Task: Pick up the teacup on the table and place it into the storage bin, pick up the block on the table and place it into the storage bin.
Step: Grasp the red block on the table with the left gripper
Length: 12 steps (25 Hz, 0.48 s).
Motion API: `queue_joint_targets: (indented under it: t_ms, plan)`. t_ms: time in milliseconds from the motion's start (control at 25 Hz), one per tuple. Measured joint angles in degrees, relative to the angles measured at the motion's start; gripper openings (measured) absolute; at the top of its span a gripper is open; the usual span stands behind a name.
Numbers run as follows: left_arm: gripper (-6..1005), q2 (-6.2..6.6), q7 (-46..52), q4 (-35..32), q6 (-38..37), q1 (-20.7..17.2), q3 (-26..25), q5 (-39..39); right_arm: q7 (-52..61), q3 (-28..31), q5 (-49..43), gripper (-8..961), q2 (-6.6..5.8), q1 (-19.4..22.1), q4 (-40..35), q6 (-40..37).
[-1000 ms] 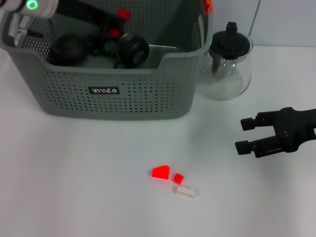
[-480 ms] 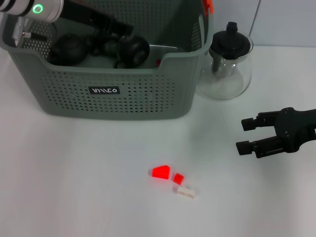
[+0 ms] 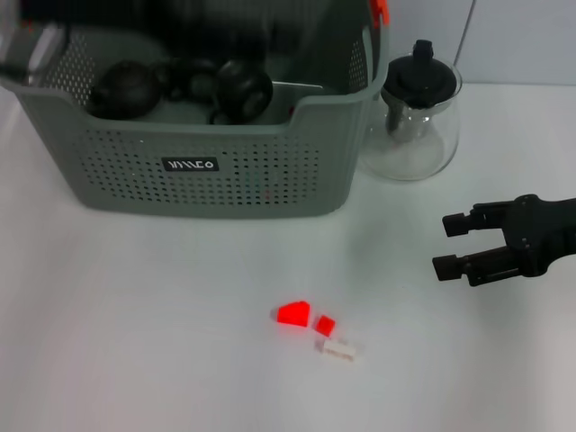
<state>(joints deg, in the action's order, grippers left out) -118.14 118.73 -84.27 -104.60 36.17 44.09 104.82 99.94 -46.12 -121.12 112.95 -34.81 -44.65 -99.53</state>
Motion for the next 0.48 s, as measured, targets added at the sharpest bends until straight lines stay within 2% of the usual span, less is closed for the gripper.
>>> queue_joint_targets:
  t_ms: [120, 160, 320, 480]
  plan:
    - [848, -1.22, -5.43, -3.99, -6.24, -3.76, 1.97, -4.71, -0.01, 0.12, 0.0, 923, -0.02, 0.0, 0.01, 0.07]
    - [848, -2.07, -7.4, -5.53, -7.03, -5.56, 3.85, -4.32, 0.02, 0.13, 0.02, 923, -0.01, -0.03, 0.01, 0.17]
    - [847, -4.91, -11.3, -8.29, -6.88, -9.16, 13.14, 7.21, 0.51, 0.16, 0.04, 922, 0.0, -0.19, 0.01, 0.53]
    - [846, -6.16, -10.98, -6.85, -3.59, -9.27, 22.92, 19.08, 0.68, 0.15, 0.04, 922, 0.17, -0.32, 0.01, 0.59]
